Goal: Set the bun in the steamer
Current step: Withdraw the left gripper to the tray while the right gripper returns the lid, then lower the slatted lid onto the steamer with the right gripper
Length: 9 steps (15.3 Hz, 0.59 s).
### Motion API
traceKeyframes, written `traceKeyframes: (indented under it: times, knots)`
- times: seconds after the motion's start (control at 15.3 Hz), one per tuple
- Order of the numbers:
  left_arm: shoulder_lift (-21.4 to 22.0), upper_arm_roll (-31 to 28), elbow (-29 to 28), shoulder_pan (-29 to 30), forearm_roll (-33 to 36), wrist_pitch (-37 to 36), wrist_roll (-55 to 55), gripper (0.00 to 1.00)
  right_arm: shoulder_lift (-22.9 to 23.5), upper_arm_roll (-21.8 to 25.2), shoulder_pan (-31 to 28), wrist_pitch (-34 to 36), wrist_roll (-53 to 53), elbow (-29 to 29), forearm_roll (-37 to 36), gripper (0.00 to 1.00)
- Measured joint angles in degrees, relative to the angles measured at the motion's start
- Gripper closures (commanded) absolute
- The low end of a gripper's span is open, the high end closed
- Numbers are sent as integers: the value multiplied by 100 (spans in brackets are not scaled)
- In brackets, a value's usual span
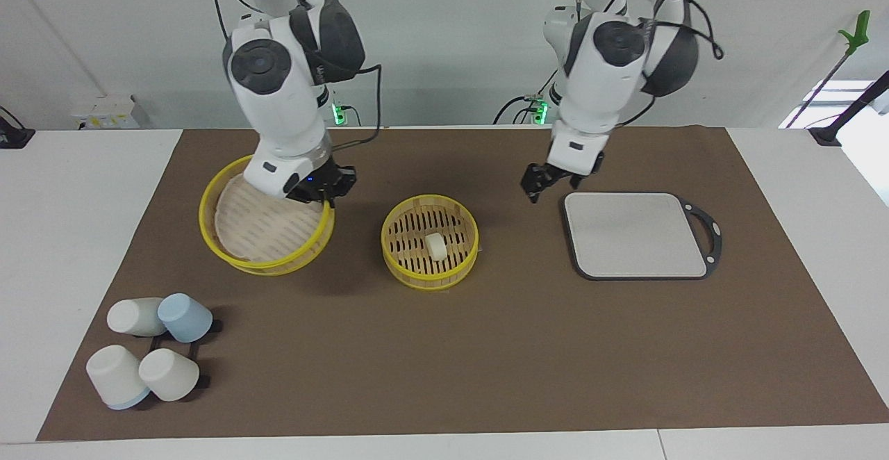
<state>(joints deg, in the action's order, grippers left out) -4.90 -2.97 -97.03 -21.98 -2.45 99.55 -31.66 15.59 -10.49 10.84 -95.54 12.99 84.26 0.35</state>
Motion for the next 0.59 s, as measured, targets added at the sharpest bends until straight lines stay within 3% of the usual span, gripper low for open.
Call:
traceKeyframes:
  times: [0.33,0.59]
  knots:
    - [389,-49,-11,1330,0,-609,2387,0,444,-25,1545,-1793,2064,198,1,100]
    - [566,-49,-13,1661,64,-863,3146,0,1069,-8,1880,-2504,2506,254,-258,100]
